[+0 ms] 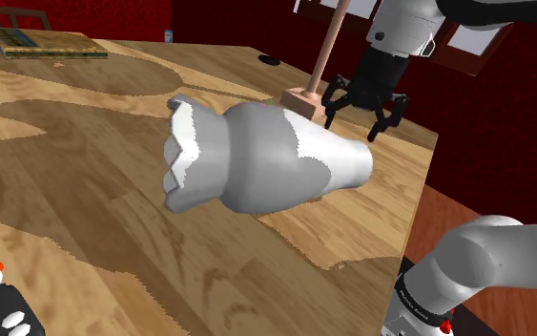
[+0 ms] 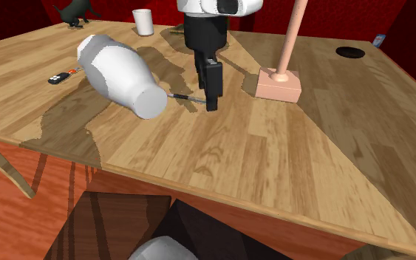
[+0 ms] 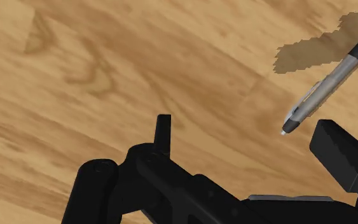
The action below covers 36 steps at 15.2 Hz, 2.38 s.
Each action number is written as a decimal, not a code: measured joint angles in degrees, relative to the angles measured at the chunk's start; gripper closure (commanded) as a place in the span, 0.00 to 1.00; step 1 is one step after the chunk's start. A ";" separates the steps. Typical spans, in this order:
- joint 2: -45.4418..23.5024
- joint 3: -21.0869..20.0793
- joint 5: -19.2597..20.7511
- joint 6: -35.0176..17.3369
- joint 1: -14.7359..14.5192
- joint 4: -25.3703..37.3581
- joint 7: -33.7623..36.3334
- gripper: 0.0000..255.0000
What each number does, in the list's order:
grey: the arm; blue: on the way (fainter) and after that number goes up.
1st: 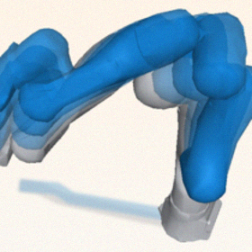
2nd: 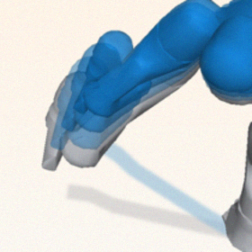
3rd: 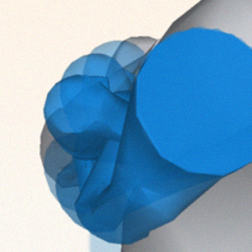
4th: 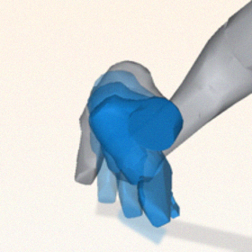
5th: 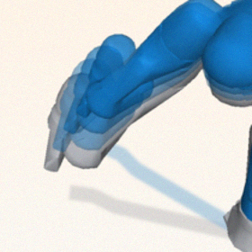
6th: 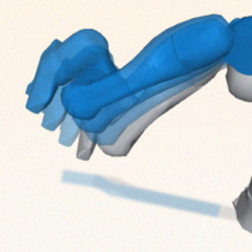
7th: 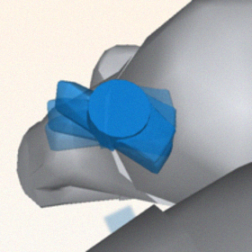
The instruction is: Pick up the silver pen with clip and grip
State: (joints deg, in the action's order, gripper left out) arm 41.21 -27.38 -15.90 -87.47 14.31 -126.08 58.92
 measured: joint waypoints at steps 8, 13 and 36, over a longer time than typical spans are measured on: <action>-11.69 -14.90 -3.59 0.22 10.34 11.56 32.27 0.00; -11.37 -16.01 -4.39 -3.16 10.28 7.93 33.01 0.00; -12.73 -14.98 -3.12 2.74 11.01 15.04 33.86 1.00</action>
State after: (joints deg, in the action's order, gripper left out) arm 28.48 -42.36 -19.02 -84.73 25.32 -111.04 92.78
